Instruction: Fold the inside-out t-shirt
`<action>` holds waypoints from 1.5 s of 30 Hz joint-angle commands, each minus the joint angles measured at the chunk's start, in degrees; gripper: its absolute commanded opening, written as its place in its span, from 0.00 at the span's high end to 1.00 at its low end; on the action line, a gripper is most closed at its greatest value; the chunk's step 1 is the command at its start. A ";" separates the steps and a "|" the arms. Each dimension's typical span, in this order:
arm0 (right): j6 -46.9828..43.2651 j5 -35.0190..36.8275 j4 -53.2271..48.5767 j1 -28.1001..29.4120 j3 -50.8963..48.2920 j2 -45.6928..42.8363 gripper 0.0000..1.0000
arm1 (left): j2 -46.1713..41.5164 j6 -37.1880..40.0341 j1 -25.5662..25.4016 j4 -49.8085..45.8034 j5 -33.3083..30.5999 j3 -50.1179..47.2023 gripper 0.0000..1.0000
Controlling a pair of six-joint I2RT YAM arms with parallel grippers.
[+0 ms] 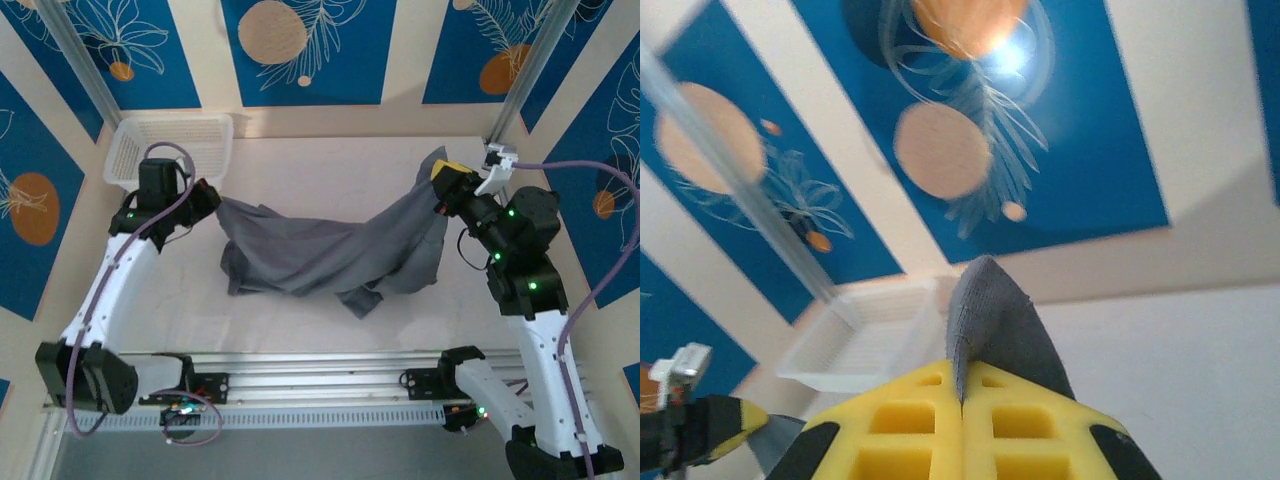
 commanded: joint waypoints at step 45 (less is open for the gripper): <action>-1.07 -1.13 -3.83 -8.81 -5.45 12.49 1.00 | 22.27 4.13 1.01 19.50 8.99 -13.97 0.65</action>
